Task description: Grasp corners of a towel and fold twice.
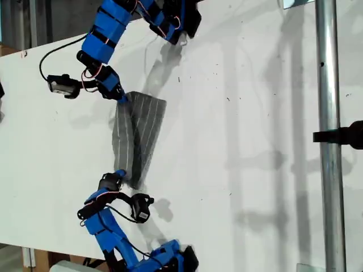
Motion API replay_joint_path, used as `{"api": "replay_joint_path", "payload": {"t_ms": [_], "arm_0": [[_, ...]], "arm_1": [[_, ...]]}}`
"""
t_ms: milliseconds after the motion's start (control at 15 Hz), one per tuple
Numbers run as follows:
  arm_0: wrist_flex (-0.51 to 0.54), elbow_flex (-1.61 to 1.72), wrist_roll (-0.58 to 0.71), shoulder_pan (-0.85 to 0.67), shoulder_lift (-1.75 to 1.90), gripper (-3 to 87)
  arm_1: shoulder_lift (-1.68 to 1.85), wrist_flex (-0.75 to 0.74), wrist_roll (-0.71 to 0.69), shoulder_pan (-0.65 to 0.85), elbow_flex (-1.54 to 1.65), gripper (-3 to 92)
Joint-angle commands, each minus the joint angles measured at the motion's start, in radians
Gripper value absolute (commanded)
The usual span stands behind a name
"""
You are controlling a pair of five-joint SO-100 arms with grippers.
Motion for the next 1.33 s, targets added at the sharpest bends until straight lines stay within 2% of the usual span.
{"api": "replay_joint_path", "payload": {"t_ms": [0, 200, 467, 533, 600, 667, 800, 1067, 1200, 1267], "arm_0": [[-0.002, 0.026, -0.029, -0.002, 0.005, -2.9], [0.041, 0.089, -0.103, 0.000, -0.074, -2.9], [0.067, 0.135, -0.140, -0.009, -0.061, -2.8], [0.067, 0.144, -0.155, -0.035, -0.061, -0.8], [0.106, 0.137, -0.183, -0.061, -0.063, 21.5], [0.156, 0.130, -0.204, -0.077, -0.044, 30.2], [0.201, 0.141, -0.202, -0.049, 0.095, 39.6], [0.147, 0.354, -0.262, -0.015, 0.471, 30.6], [0.037, 0.591, -0.291, 0.064, 0.647, 26.6], [-0.069, 0.767, -0.307, 0.126, 0.793, 19.3]], "arm_1": [[0.049, -0.005, 0.037, -0.100, 0.044, -0.1], [-0.025, -0.092, 0.160, -0.236, 0.153, -0.1], [-0.132, -0.193, 0.224, -0.270, 0.229, -0.1], [-0.155, -0.201, 0.225, -0.261, 0.227, 7.0], [-0.172, -0.178, 0.238, -0.256, 0.209, 36.0], [-0.161, -0.123, 0.239, -0.261, 0.184, 35.7], [0.006, 0.032, 0.253, -0.250, 0.164, 36.8], [0.569, 0.115, 0.331, -0.124, 0.531, 34.0], [0.836, 0.118, 0.442, -0.190, 0.735, 31.6], [0.956, 0.130, 0.503, -0.239, 0.821, 30.6]]}}
